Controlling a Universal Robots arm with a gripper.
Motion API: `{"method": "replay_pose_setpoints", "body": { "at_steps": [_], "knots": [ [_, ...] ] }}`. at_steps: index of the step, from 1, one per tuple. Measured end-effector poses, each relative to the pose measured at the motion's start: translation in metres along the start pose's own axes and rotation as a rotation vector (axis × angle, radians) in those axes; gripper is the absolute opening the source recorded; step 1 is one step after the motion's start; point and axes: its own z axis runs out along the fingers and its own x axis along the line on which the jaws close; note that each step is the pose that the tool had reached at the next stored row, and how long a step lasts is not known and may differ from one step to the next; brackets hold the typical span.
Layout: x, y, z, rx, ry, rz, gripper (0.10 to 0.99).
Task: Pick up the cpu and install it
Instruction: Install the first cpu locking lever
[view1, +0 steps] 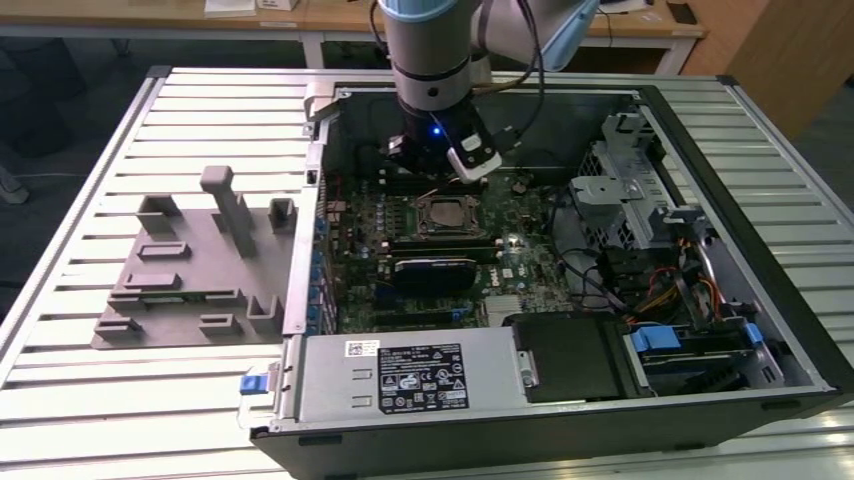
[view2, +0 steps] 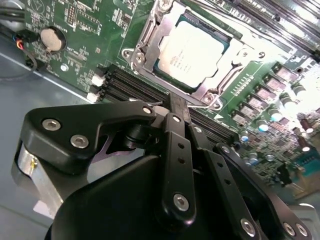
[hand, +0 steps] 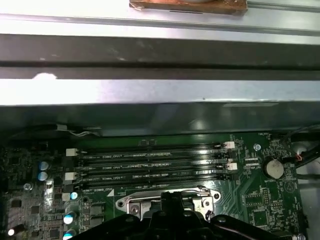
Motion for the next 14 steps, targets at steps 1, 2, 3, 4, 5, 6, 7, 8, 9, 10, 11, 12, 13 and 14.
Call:
{"method": "replay_pose_setpoints", "body": {
  "at_steps": [1,2,3,4,5,6,7,8,9,10,11,12,13,14],
  "knots": [
    [-0.0007,0.0000,0.0007,0.001,-0.0011,0.005,0.106],
    [-0.0014,0.0002,0.0014,0.001,-0.0021,0.010,0.106],
    [-0.0021,0.0003,0.0022,0.002,-0.0032,0.015,0.106],
    [-0.0027,0.0007,0.0027,0.003,-0.0040,0.019,0.106],
    [-0.0032,0.0014,0.0033,0.003,-0.0048,0.022,0.106],
    [-0.0037,0.0025,0.0039,0.003,-0.0053,0.025,0.106],
    [-0.0039,0.0039,0.0045,0.004,-0.0057,0.027,0.106],
    [-0.0040,0.0054,0.0049,0.004,-0.0060,0.028,0.106],
    [-0.0039,0.0071,0.0056,0.004,-0.0063,0.030,0.106],
    [-0.0039,0.0085,0.0062,0.004,-0.0066,0.030,0.106],
    [-0.0041,0.0090,0.0068,0.004,-0.0067,0.031,0.106],
    [-0.0045,0.0089,0.0076,0.004,-0.0070,0.032,0.106],
    [-0.0047,0.0087,0.0084,0.004,-0.0074,0.033,0.106],
    [-0.0048,0.0086,0.0092,0.005,-0.0081,0.034,0.106]
  ]
}}
